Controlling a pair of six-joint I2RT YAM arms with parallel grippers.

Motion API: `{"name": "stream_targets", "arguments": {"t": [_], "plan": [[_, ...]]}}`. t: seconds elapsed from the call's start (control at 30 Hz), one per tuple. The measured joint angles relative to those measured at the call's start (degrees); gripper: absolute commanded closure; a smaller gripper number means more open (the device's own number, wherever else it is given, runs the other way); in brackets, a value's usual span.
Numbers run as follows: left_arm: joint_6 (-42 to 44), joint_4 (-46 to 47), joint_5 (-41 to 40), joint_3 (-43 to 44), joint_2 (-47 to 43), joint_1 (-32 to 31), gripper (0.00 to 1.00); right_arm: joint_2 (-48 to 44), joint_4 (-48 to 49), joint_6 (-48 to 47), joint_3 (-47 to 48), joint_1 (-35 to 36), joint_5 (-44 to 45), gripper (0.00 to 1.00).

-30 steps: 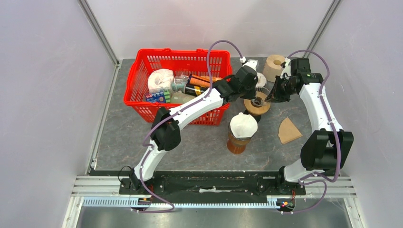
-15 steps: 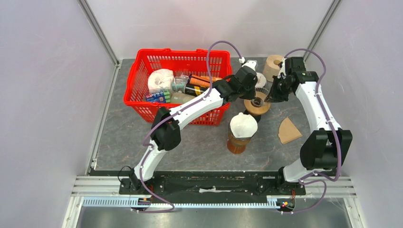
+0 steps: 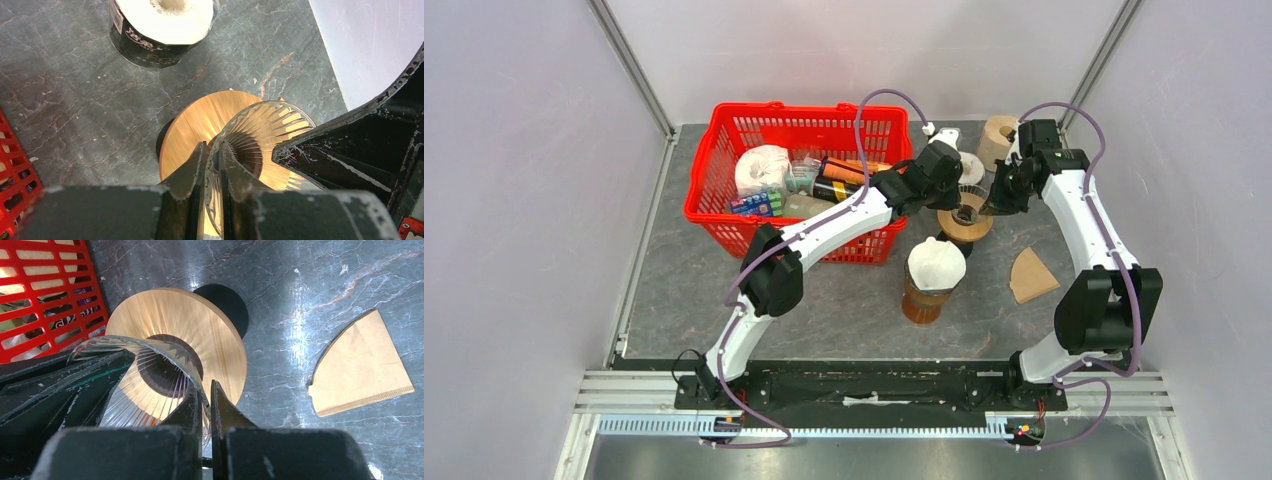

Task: Place the coffee filter in the dripper

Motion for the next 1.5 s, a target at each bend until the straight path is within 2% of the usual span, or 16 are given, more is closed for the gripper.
{"name": "stream_targets", "arguments": {"t": [0.43, 0.63, 0.93, 1.03, 1.17, 1.33, 1.5], "plan": [[-0.35, -0.87, 0.59, 0.98, 0.20, 0.15, 0.98, 0.39, -0.61, 0.17, 1.29, 0.46, 0.02, 1.00], [-0.26, -5.16, -0.22, 3.98, 0.90, 0.66, 0.89, 2.86, -3.54, 0.04, 5.70, 1.66, -0.28, 0.98], [-0.04, -9.70, -0.61, 8.02, 2.36, 1.07, 0.80, 5.29, -5.86, 0.79, 9.18, 2.25, -1.20, 0.84], [0.59, -9.97, -0.63, 8.26, 2.40, 1.05, 0.74, 5.38, -5.92, 1.60, 9.42, 2.32, -1.01, 0.81], [1.49, -11.15, -0.66, 8.46, 2.40, 0.98, 0.68, 5.40, -5.42, 3.28, 9.51, 2.60, -0.61, 0.70], [2.03, -12.35, -0.68, 8.79, 2.40, 0.96, 0.58, 5.38, -3.48, 5.25, 9.51, 2.64, -0.02, 0.62], [2.47, -13.22, -0.68, 9.14, 2.40, 0.96, 0.52, 5.27, -1.90, 6.73, 9.81, 2.62, 0.26, 0.57]]}}
